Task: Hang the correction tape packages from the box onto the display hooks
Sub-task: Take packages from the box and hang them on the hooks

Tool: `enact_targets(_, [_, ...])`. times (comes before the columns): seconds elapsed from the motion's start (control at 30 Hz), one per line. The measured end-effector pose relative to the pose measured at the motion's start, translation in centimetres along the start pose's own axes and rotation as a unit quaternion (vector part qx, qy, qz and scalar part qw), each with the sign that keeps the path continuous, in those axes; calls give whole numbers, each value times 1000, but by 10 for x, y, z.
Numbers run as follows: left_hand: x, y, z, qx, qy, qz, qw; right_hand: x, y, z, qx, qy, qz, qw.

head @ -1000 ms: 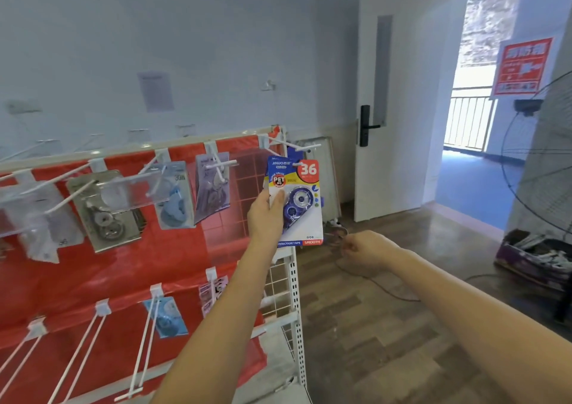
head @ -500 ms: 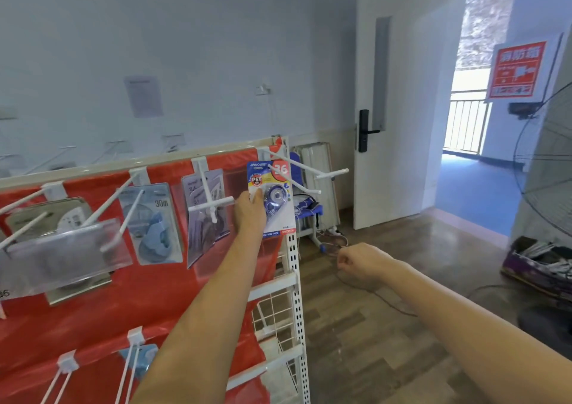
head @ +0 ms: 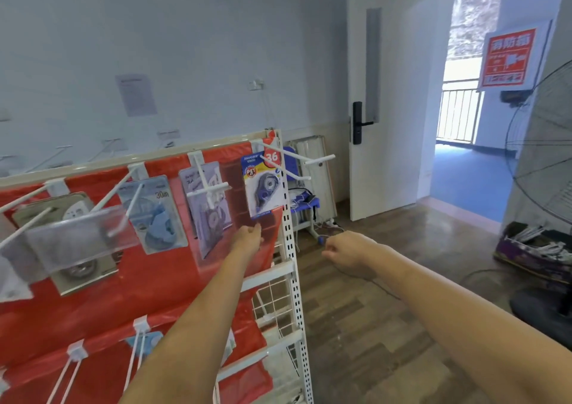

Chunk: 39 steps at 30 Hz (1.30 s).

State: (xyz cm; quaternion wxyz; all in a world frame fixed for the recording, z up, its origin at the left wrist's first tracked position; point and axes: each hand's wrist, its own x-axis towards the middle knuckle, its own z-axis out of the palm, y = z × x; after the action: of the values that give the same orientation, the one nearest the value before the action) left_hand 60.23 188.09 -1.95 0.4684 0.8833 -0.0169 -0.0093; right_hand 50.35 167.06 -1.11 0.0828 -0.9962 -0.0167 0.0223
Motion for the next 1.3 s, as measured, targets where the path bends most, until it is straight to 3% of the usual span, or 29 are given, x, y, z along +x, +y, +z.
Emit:
enact_targets(0.17, [-61, -23, -13, 159, -69, 28, 985, -28, -19, -5, -2, -7, -30, 1000])
enact_targets(0.33, [-125, -51, -41, 311, -51, 43, 948, -52, -58, 9, 0, -10, -73, 997])
enact_targets(0.5, [-189, -77, -87, 383, -7, 8, 924, -73, -117, 37, 4, -10, -135, 991])
enact_targets(0.93, [-347, -172, -259, 417, 106, -127, 894, -131, -357, 58, -13, 11, -330, 944])
enact_targets(1.3, [-448, -272, -385, 398, 202, -187, 875, -190, -530, 116, 22, -23, -397, 917])
